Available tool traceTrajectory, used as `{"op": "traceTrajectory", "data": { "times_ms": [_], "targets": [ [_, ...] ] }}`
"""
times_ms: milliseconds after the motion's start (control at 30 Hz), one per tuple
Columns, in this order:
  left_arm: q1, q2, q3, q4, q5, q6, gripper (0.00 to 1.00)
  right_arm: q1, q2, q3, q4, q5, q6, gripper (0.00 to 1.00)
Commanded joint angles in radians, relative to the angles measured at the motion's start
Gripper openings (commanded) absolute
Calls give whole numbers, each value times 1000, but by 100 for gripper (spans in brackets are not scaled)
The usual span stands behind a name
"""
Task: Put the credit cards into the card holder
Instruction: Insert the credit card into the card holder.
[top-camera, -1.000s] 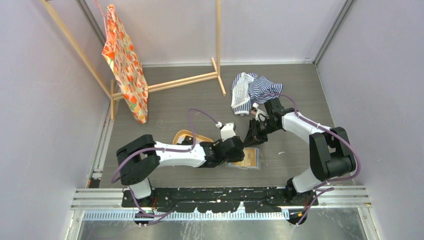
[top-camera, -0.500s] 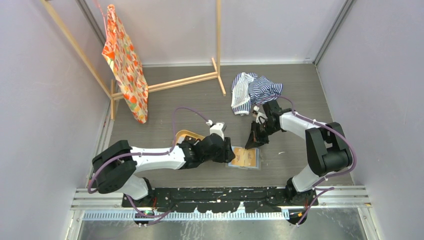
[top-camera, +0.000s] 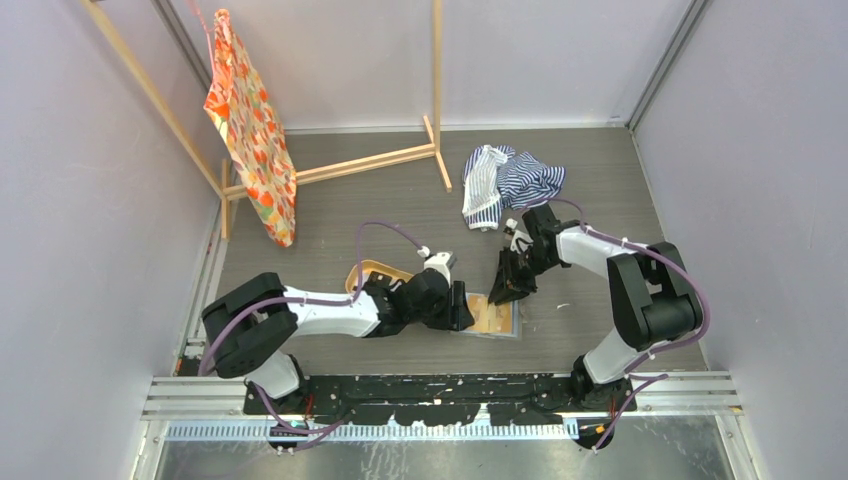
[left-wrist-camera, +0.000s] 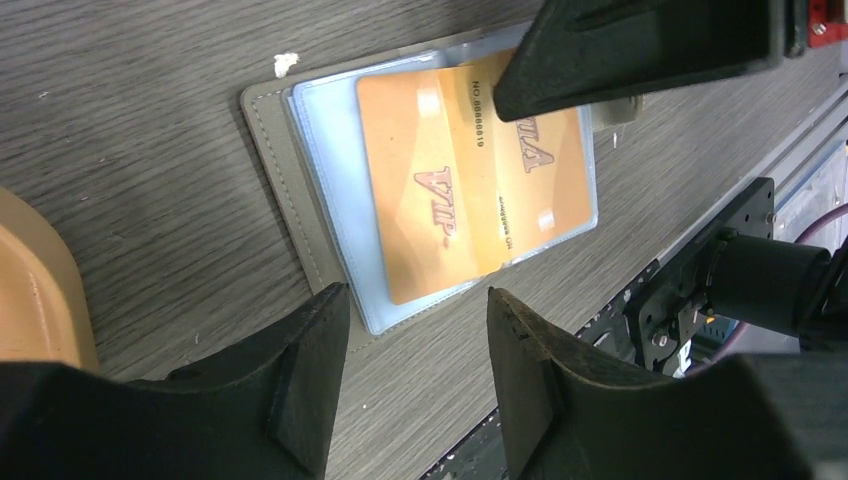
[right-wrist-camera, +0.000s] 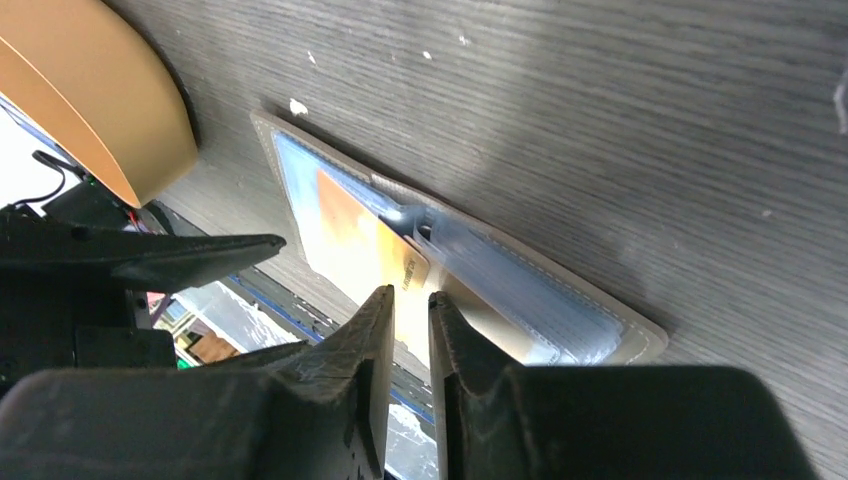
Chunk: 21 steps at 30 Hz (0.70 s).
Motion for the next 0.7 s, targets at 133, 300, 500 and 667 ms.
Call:
{"op": "traceTrajectory", "data": {
  "times_ms": [133, 300, 500, 667],
  "targets": [
    [17, 21, -7, 35, 14, -27, 56, 7, -37, -33, 24, -7, 32, 28],
    [20, 42, -11, 61, 34, -33, 56, 10, 20, -20, 57, -61, 51, 28],
    [31, 86, -33, 149, 103, -67, 53, 14, 58, -16, 103, -96, 82, 28],
    [37, 101, -30, 167, 118, -73, 52, 28, 96, -3, 141, -138, 91, 28]
  ]
}}
